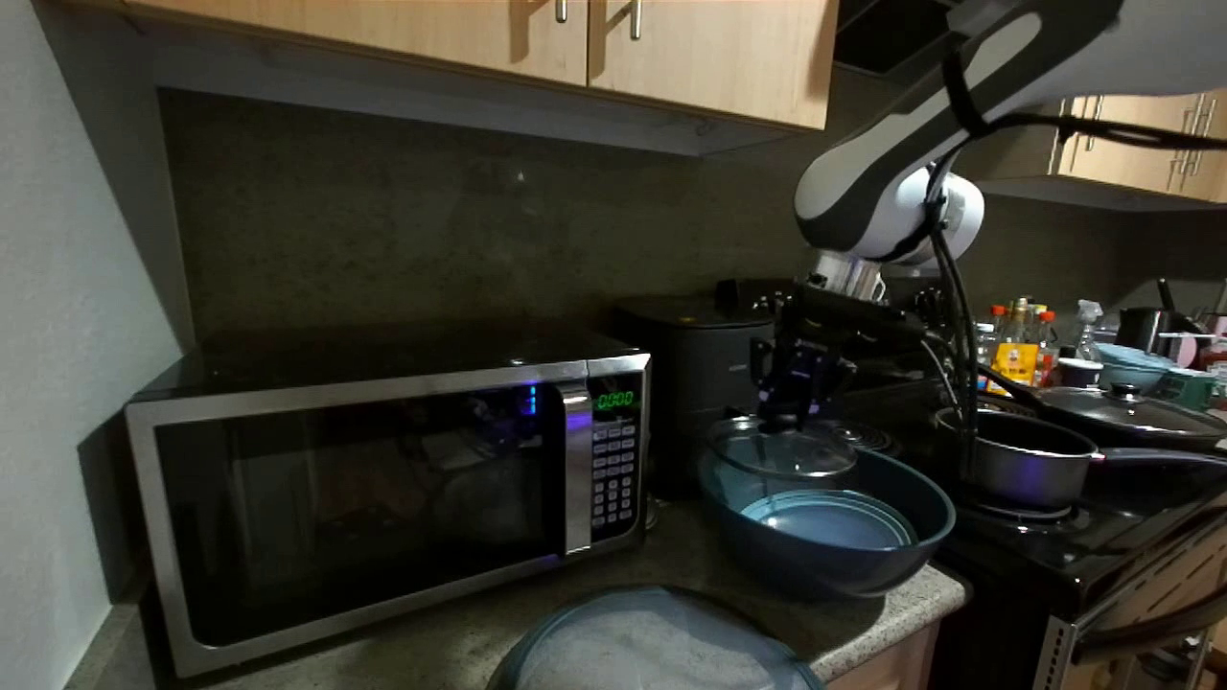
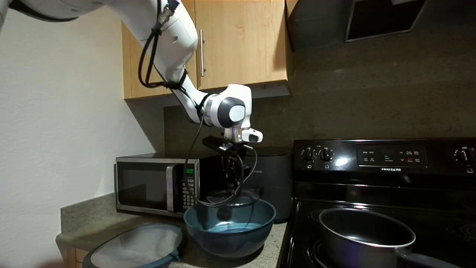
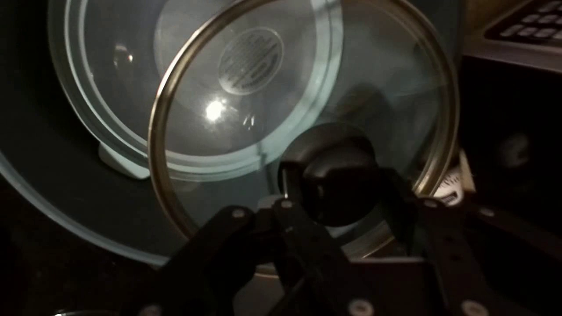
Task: Remove the lid from the bowl, put it on the pot, remove it from the pot and return it back to the bowl
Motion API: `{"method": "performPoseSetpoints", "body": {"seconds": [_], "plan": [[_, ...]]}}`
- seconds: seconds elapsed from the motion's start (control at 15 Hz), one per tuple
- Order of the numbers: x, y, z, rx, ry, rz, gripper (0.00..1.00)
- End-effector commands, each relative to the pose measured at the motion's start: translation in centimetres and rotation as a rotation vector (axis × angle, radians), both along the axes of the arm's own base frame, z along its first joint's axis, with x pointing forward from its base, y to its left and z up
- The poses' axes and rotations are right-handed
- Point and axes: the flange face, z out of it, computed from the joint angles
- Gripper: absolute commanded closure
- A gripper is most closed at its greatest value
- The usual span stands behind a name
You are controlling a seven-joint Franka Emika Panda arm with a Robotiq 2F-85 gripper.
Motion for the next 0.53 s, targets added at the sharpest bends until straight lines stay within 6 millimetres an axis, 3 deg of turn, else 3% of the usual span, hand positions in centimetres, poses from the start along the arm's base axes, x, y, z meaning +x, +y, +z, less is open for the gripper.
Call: {"method": "performPoseSetpoints", "body": {"seconds": [0.0, 0.2, 0.27, 0.47], "plan": [[-0.3, 0.1, 1.2, 0.009, -0.033, -0.005, 0.53], [-1.0, 0.2, 2.1, 0.014, -0.049, -0.009, 0.53], [-1.1, 0.0, 2.1, 0.009, -0.056, -0.014, 0.78], [-2.1, -2.3, 3.5, -0.032, -0.092, -0.068, 0.78]]}}
